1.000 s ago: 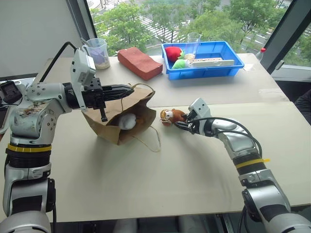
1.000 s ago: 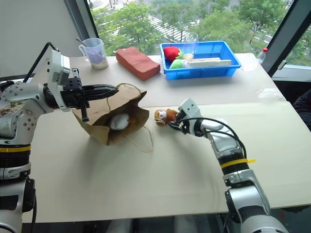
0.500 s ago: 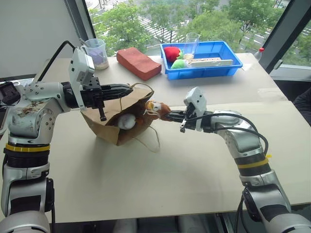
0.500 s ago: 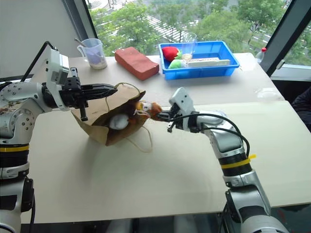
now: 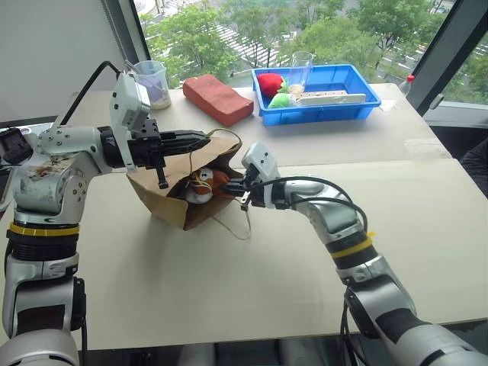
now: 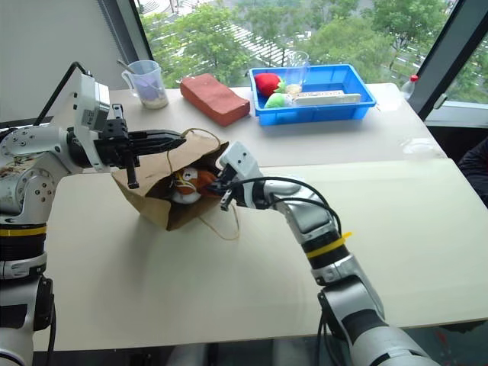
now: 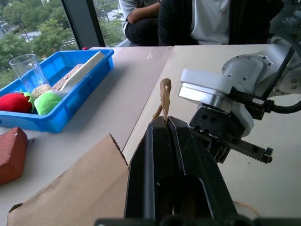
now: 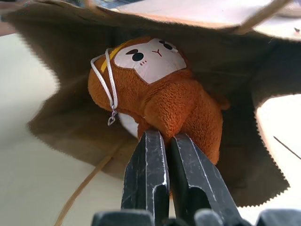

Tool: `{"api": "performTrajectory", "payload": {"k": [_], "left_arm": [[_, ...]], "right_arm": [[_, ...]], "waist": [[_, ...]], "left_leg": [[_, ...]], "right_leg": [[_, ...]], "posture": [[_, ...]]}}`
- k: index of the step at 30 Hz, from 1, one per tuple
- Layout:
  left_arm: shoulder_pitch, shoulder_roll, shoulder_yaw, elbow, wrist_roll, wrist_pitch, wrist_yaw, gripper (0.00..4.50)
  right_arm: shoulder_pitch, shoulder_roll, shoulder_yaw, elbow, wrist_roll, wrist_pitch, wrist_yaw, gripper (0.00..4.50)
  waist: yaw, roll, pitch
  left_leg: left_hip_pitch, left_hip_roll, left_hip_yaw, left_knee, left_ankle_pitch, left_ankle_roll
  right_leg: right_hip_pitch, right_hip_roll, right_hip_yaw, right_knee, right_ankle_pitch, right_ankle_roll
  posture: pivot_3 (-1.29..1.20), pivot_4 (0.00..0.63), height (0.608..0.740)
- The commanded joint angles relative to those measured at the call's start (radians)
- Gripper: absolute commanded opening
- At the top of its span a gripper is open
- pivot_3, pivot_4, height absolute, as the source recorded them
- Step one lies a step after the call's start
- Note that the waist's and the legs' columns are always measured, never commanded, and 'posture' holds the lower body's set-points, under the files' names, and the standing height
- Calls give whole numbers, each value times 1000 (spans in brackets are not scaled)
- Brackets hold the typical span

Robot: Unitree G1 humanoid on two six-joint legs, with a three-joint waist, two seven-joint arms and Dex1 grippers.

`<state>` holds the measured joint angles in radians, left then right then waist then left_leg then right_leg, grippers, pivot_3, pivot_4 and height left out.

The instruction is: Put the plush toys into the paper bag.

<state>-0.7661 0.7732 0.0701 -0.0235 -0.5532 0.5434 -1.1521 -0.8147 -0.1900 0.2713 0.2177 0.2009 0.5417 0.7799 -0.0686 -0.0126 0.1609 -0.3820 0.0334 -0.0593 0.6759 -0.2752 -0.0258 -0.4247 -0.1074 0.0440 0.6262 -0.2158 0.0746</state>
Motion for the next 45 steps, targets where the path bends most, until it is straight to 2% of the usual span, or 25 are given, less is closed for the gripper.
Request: {"api": "performTrajectory", "payload": {"k": [1, 11, 16, 17, 23, 24, 28, 35, 38, 40, 45], "left_arm": [[-15, 5, 14, -34, -24, 10, -10, 0], [-17, 2, 6, -44, -36, 32, -35, 0], [-13, 5, 10, -48, -37, 32, -32, 0], [-12, 6, 11, -48, -36, 31, -30, 0], [-9, 8, 15, -37, -27, 18, -26, 0], [-8, 9, 15, -37, -27, 17, -25, 0], [-5, 5, 15, -35, -24, 11, -21, 0], [0, 1, 16, -35, -24, 2, -17, 0], [1, -1, 17, -29, -23, -5, -20, 0], [-2, -4, 14, -22, -19, -9, -20, 0], [-12, -11, 6, -19, -17, -12, -16, 0]], "right_arm": [[-69, 52, -26, 78, -19, -86, -41, 63], [-182, 202, -86, 448, -56, -288, -161, 63], [-200, 217, -87, 562, -100, -336, -184, 63], [-199, 217, -91, 566, -98, -336, -177, 805], [-169, 187, -106, 472, -91, -313, -132, 2757], [-161, 180, -107, 449, -90, -305, -127, 3192], [-78, 117, -103, 237, -74, -222, -94, 4471], [89, -19, -87, -167, 16, -5, 15, 4471], [163, -112, -31, -295, 56, 88, 113, 4471], [199, -122, -11, -327, 86, 135, 132, 4471], [222, -115, 77, -276, 33, 118, 118, 4471]], "waist": [[-3, 0, 0], [-7, 0, 0], [-8, 0, 0], [-8, 0, 0], [-18, 1, 0], [-18, 1, 0], [-18, 1, 0], [-17, 0, 0], [-15, 0, 0], [-9, 0, 0], [-6, 0, 0]], "left_leg": [[0, 0, 0, 0, 0, 0], [1, 0, 0, -2, 3, -5], [1, 0, 0, -3, 3, -6], [1, 0, 0, -3, 3, -5], [1, 0, 0, -3, 3, -5], [1, 0, 0, -3, 3, -5], [1, 0, 0, -3, 3, -5], [0, 0, -1, -2, 1, -1], [0, 0, 0, -1, 0, 0], [1, 0, -1, -1, 0, 0], [1, 0, 0, 0, 0, 0]], "right_leg": [[0, 0, 0, 0, 0, 0], [0, 0, 0, 0, 0, 0], [-1, 0, 0, 0, 0, 0], [-1, 0, 0, 0, 0, 0], [0, 0, 0, 1, 0, 0], [-1, 0, 0, 1, 0, 0], [-1, 0, 0, 0, 0, 0], [0, 0, 0, 0, 0, 0], [0, 0, 0, 0, 0, 0], [1, 0, 0, 0, 0, 0], [0, 0, 0, 0, 0, 0]], "posture": [[0, 150, 740], [0, 150, 740], [0, 150, 740], [0, 150, 740], [0, 150, 740], [0, 150, 740], [0, 150, 740], [0, 150, 740], [0, 150, 740], [0, 150, 740], [0, 150, 740]]}}
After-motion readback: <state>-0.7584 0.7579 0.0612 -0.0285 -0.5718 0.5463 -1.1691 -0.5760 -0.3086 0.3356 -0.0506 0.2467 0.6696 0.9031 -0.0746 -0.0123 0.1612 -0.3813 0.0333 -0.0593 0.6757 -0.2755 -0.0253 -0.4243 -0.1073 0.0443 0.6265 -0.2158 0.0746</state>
